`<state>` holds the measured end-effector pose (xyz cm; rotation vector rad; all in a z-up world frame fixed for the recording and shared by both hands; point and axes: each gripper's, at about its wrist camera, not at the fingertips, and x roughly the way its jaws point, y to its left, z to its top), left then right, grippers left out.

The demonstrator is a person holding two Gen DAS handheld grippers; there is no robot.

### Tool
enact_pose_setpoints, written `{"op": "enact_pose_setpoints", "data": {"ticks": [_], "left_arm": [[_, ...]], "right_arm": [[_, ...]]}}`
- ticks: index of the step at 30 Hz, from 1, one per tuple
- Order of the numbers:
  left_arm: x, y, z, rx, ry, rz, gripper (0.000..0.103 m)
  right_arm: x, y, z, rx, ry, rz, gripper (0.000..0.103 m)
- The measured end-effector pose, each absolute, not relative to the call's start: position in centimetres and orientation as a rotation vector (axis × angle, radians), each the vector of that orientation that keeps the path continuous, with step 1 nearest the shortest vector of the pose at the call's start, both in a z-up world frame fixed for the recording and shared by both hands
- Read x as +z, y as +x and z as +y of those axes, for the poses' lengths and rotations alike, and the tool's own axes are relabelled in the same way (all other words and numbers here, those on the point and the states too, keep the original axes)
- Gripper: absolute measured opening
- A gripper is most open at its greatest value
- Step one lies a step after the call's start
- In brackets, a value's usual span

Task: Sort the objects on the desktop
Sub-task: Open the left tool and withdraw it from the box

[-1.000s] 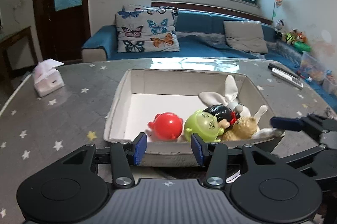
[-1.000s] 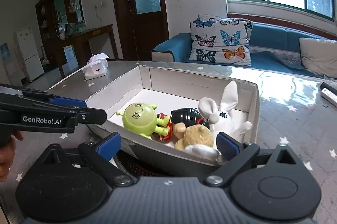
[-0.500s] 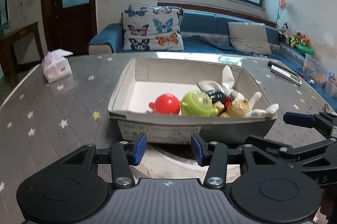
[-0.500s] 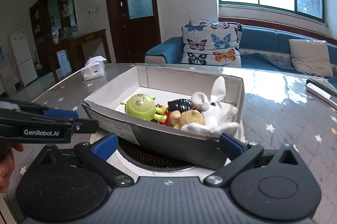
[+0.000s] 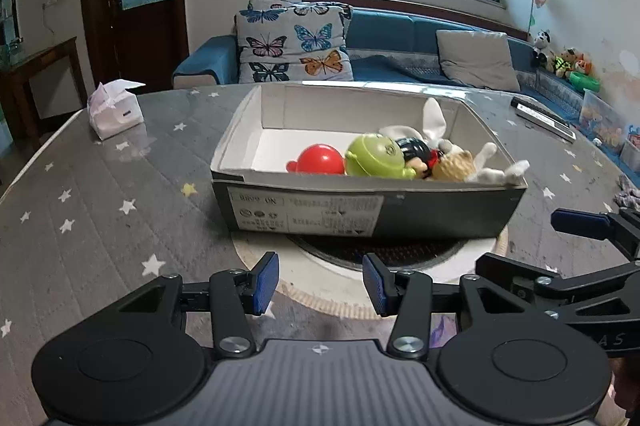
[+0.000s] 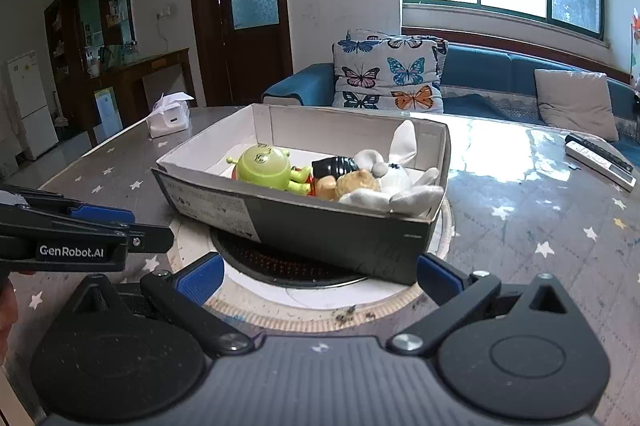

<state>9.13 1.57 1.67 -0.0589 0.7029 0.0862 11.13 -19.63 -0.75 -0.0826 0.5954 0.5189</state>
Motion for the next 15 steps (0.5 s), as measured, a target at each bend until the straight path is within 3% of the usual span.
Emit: {"op": "enact_pose_setpoints", "data": {"ticks": [15], "left_arm": [[0.7, 8.4, 0.6, 0.089, -0.042, 0.725, 0.049]], "right_arm": [[-2.4, 10.1, -19.6, 0.506, -0.093, 0.623, 0.103]]}}
